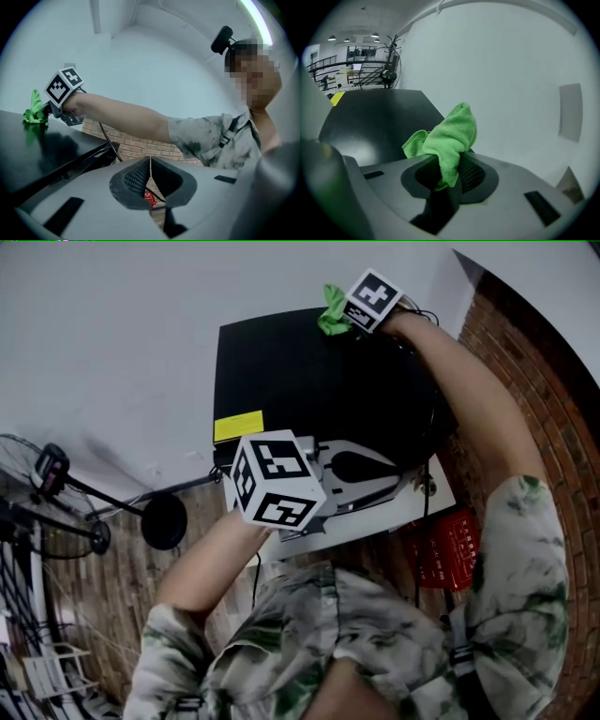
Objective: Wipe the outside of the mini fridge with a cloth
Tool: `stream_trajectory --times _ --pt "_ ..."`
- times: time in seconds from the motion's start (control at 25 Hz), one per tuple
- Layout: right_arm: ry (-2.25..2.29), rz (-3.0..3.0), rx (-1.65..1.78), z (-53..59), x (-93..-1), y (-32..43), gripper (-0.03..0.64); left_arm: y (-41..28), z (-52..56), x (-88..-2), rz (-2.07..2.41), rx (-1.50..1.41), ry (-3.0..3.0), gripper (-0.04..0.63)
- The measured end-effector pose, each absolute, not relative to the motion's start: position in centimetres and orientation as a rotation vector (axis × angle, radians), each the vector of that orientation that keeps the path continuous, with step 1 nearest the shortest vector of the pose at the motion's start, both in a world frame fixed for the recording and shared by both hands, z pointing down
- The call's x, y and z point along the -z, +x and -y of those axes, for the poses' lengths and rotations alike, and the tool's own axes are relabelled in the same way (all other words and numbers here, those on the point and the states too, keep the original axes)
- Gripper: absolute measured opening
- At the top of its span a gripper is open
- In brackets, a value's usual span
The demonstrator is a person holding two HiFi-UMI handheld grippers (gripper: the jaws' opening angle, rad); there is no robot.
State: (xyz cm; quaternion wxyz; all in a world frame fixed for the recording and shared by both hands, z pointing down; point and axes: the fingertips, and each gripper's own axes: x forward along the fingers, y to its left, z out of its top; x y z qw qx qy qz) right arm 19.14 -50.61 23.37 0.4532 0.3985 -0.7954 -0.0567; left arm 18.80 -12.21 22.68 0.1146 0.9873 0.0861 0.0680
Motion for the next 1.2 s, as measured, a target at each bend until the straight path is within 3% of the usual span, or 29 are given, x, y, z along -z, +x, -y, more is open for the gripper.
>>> stream_trajectory --times 0.44,1.2 --pt "1.126 1.922 0.085 51.3 -23.1 30.7 0.107 22.5 13.0 -23.4 -0.221 -0.208 2.867 0.026" --pt "1.276 2.292 0.085 46.6 -16.7 37.1 0.106 27.5 10.2 -24.1 -0.076 -0.15 2.905 0.026"
